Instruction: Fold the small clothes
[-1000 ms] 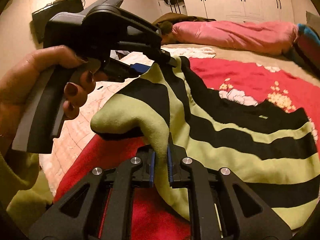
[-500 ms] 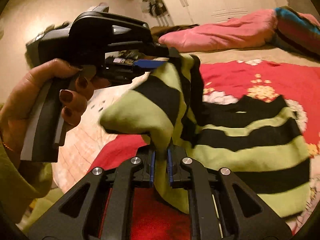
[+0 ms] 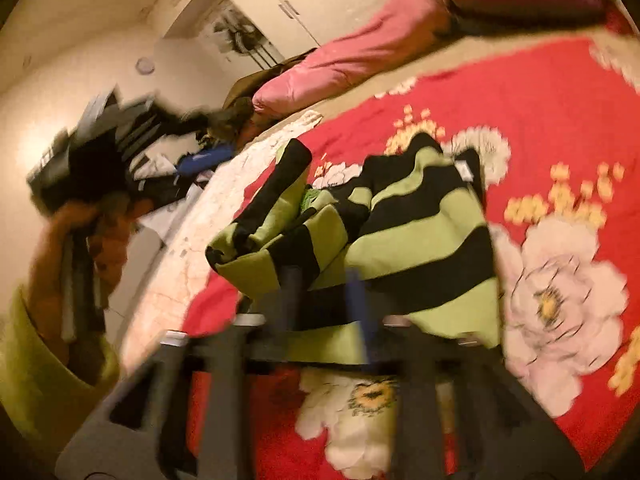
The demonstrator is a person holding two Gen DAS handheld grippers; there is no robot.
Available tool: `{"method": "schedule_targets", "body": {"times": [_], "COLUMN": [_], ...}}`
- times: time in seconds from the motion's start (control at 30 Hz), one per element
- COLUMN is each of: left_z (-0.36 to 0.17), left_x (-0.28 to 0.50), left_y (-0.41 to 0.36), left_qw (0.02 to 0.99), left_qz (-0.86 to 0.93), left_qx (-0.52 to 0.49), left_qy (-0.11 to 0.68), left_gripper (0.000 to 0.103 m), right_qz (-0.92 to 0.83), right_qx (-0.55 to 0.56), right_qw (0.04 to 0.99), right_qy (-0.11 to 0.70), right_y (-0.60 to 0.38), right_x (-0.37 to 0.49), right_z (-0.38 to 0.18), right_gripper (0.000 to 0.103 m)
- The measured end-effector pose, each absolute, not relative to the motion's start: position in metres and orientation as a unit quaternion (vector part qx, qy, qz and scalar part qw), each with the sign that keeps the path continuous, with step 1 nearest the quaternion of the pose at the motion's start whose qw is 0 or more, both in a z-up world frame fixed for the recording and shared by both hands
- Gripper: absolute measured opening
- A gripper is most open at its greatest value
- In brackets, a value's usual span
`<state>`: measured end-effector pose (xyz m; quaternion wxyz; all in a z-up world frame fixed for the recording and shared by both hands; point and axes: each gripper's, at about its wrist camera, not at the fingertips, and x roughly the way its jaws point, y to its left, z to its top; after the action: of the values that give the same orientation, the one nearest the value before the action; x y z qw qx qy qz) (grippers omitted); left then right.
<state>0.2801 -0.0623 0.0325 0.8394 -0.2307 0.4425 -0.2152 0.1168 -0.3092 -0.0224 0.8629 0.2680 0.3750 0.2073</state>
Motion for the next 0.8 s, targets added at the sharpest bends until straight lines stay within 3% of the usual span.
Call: {"method": "schedule_targets", "body": {"times": [0.07, 0.17, 0.23, 0.5, 0.53, 0.57, 0.6, 0.67, 0.8], "left_z": [0.026, 0.010, -0.002, -0.022, -0.024, -0.027, -0.030, -0.033, -0.039], "left_x": [0.280, 0.284, 0.290, 0.291, 0.290, 0.289, 0.287, 0.282, 0.271], "left_y": [-0.040, -0.009, 0.004, 0.013, 0.015, 0.018, 0.021, 0.026, 0.032], "left_qw": [0.840, 0.833, 0.823, 0.816, 0.815, 0.814, 0.816, 0.817, 0.822], "left_qz": [-0.195, -0.163, -0.156, -0.157, -0.157, -0.156, -0.150, -0.143, -0.128], "left_qx": [-0.242, -0.268, -0.287, -0.295, -0.297, -0.298, -0.295, -0.292, -0.288], "left_qy": [0.445, 0.456, 0.464, 0.471, 0.472, 0.473, 0.474, 0.476, 0.474], "left_gripper": [0.052, 0.053, 0.055, 0.064, 0.064, 0.064, 0.064, 0.064, 0.065], "right_qz": [0.228, 0.240, 0.237, 0.141, 0.138, 0.140, 0.150, 0.184, 0.220], "right_qx": [0.282, 0.242, 0.210, 0.209, 0.229, 0.237, 0.237, 0.241, 0.253], "right_qw": [0.854, 0.862, 0.868, 0.869, 0.862, 0.857, 0.854, 0.849, 0.848], "right_qy": [0.374, 0.376, 0.383, 0.425, 0.430, 0.435, 0.438, 0.433, 0.409], "right_y": [-0.295, -0.256, -0.229, -0.191, -0.194, -0.194, -0.194, -0.195, -0.209], "right_x": [0.118, 0.122, 0.129, 0.188, 0.197, 0.203, 0.208, 0.213, 0.210], "right_z": [-0.022, -0.015, -0.012, -0.027, -0.033, -0.037, -0.040, -0.040, -0.023], "right_gripper": [0.068, 0.087, 0.092, 0.093, 0.073, 0.039, 0.030, 0.021, 0.018]}}
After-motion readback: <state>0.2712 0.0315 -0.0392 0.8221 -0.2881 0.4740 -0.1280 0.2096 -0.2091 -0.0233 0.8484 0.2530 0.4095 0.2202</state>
